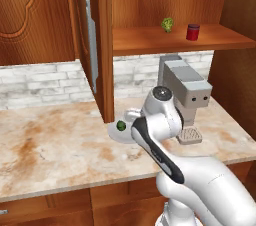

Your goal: Pick the avocado and bread from the counter and place them on the plate. Then pick the jam from the cabinet and place it next to the plate. Lastly close the cabinet door.

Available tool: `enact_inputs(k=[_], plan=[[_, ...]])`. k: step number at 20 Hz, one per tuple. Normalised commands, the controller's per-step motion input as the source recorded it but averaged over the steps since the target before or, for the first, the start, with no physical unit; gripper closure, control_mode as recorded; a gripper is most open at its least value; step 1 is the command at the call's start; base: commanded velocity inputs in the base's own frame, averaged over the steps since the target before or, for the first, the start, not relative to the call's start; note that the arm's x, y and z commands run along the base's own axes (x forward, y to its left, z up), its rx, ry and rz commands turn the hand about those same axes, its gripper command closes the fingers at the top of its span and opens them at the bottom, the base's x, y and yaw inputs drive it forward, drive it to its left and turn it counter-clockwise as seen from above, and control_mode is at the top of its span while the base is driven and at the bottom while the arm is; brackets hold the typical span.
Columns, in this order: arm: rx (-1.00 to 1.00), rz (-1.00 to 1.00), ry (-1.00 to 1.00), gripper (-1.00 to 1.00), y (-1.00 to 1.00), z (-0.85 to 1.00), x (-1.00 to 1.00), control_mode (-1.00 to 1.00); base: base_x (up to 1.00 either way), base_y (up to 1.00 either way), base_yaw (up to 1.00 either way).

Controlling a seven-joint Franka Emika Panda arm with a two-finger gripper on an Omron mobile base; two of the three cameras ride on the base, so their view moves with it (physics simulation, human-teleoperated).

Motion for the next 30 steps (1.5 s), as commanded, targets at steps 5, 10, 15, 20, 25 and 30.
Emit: enact_inputs(k=[5,10,15,20,25,30], plan=[[0.0,-0.01,-0.19,-1.0,-0.33,0.46,-0.63,-1.0,0.0,0.0,0.0],[0.03,0.0,-0.21,-1.0,-0.16,0.27,-0.5,-1.0,0.0,0.0,0.0],[0.0,-0.03,-0.18,-1.0,0.0,0.53,-0.43,-1.0,0.0,0.0,0.0],[0.0,-0.05,-0.06,-1.0,-0.15,0.41,-0.37,-1.0,0.0,0.0,0.0],[0.0,0.0,-0.09,-1.0,-0.37,0.14,-0.41,-1.0,0.0,0.0,0.0],[0.0,0.0,-0.07,-1.0,-0.39,0.27,-0.36,-1.0,0.0,0.0,0.0]])
